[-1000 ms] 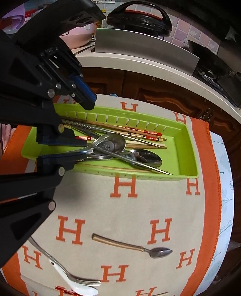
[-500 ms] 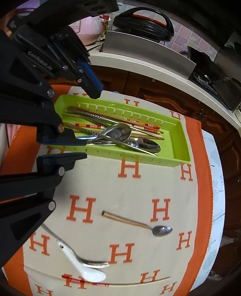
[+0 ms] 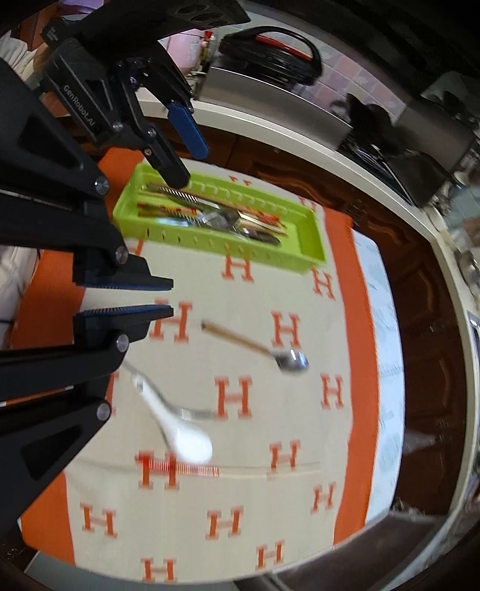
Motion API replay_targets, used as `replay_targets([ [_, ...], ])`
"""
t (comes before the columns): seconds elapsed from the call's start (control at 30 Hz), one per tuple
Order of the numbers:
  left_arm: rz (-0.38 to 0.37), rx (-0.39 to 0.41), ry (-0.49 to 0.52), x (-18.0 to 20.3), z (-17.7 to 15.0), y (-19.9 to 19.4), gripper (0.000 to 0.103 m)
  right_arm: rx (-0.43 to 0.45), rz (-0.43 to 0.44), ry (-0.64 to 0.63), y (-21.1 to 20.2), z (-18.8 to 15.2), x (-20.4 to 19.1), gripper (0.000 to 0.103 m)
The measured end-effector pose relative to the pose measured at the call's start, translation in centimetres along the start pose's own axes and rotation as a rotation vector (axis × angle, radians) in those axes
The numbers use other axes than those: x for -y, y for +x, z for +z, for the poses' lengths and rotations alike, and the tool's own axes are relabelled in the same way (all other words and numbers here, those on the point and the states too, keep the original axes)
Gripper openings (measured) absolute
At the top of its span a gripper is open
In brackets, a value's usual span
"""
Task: Organize utensils
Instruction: 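Grasp the wooden-handled spoon with the left tool while the right tool grasps the steel fork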
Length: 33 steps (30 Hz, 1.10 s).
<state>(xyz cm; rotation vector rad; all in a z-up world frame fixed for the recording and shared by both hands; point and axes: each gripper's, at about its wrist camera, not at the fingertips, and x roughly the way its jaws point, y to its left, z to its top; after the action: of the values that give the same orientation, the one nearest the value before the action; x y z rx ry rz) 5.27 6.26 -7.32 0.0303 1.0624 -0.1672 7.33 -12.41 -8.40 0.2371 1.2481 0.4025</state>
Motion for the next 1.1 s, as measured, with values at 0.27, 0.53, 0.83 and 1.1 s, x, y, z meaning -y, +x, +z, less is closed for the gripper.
replay_targets([
  [0.27,-0.033,-0.018,0.078,5.1,2.4,1.4,0.043,0.058,-0.042,0.107,-2.4,-0.1,5.7,0.027],
  [0.53,-0.032,-0.086,0.115,7.1,4.7,6.8,0.043,-0.024,0.008,0.200,1.9,-0.5,8.3,0.027],
  [0.83,-0.003,-0.202,0.144,6.9,5.6,15.0,0.043,-0.151,0.053,0.288,8.2,-0.7,10.0,0.027],
  [1.1,0.002,-0.236,0.135,5.7,5.9,17.5,0.043,-0.178,-0.014,0.286,10.0,-0.2,9.6,0.026],
])
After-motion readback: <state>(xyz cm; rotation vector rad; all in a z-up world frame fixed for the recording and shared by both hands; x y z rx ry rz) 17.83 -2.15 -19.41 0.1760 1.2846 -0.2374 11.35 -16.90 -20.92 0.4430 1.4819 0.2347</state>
